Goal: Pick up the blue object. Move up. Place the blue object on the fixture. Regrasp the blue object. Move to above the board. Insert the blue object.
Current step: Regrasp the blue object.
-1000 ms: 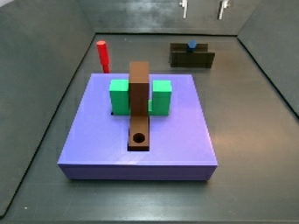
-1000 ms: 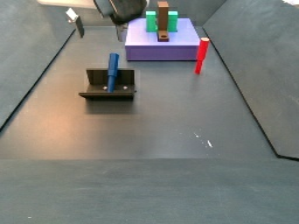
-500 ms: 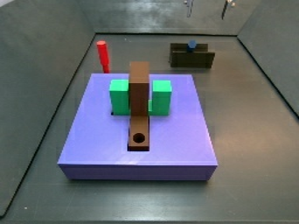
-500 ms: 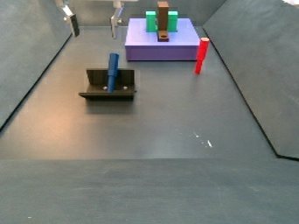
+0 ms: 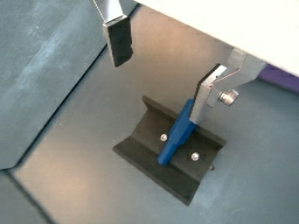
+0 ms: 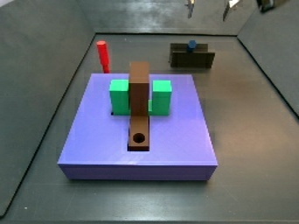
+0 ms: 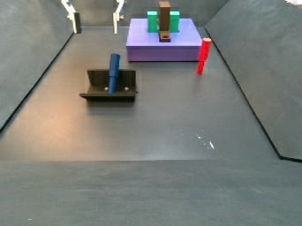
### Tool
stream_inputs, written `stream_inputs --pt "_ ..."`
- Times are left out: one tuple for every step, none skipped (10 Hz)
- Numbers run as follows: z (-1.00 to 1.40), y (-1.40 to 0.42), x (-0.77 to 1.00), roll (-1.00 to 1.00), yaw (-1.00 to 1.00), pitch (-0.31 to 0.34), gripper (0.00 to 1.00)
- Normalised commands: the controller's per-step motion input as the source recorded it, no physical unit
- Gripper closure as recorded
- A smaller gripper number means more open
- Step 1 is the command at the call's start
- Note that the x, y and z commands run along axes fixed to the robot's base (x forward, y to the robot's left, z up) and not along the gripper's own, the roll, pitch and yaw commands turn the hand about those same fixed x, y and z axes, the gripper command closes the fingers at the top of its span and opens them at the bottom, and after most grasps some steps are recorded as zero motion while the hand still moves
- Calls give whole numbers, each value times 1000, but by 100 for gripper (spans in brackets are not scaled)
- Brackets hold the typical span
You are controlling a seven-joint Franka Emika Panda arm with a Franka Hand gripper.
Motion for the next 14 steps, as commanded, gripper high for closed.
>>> stream_inputs --pt "-197 -63 0 929 197 0 0" --pt "-226 -20 6 897 231 -6 0" --pt "-223 -46 51 743 271 0 0" --pt "-160 -137 206 354 314 0 0" --pt "-163 -37 166 86 334 0 0" --pt "-151 0 29 71 246 0 0" --pt "-114 0 0 0 160 0 0" --pt "-120 0 0 0 157 0 0" --pt "-169 0 -134 0 134 -34 0" --pt "-331 0 -226 -309 77 -260 0" --pt "-349 0 -226 -494 77 -411 0" --pt "-283 0 -151 -420 143 -429 0" --pt "-217 -17 -71 6 154 -386 0" --pt "-100 -17 -46 451 91 -226 0"
